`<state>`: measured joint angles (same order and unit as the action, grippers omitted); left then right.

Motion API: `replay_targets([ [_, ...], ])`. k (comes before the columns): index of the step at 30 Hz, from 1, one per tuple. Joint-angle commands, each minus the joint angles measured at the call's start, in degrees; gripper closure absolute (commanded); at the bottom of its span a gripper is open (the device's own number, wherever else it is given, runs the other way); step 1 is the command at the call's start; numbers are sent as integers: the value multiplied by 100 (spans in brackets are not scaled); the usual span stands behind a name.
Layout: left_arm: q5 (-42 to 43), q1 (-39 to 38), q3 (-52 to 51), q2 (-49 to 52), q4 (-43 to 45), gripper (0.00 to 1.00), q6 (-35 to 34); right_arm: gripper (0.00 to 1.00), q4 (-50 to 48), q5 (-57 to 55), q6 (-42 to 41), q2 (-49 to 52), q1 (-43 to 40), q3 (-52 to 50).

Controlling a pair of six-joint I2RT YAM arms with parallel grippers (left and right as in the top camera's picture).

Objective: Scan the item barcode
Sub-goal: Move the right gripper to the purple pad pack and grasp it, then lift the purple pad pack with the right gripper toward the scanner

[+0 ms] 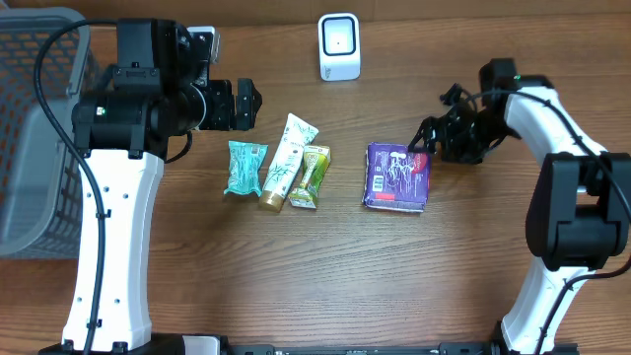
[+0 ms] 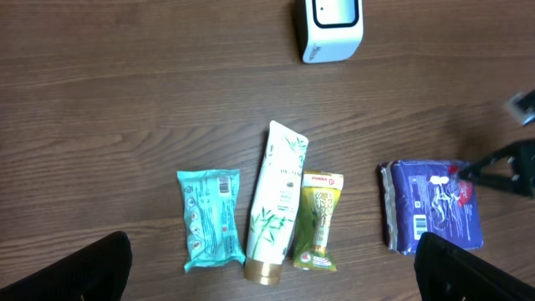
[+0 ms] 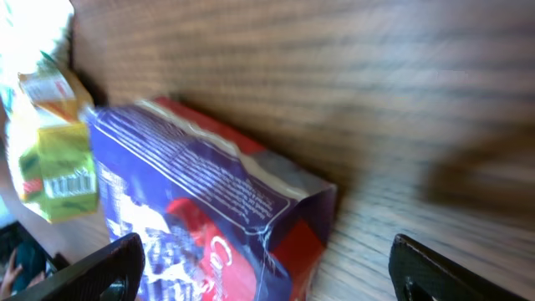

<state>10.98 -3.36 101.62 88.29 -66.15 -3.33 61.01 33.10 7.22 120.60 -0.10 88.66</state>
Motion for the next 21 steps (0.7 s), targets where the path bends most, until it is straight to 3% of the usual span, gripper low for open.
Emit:
replay_targets([
  [1,61,-4,63,22,9,0,-96,6,-240,332,293,-2,50,-455],
  [8,63,-4,66,22,7,0,-96,12,-1145,1276,522,-2,52,-1285],
  [13,63,-4,66,22,7,0,-96,40,-1818,1956,498,-2,52,-1749],
  [14,63,-4,66,22,7,0,-96,52,-1897,1976,457,-2,52,-1801],
  [20,63,-4,66,22,7,0,-96,56,-1902,2916,339,-2,28,-1805],
  [21,63,-4,66,22,7,0,-96,62,-1947,3095,339,-2,28,-1803],
])
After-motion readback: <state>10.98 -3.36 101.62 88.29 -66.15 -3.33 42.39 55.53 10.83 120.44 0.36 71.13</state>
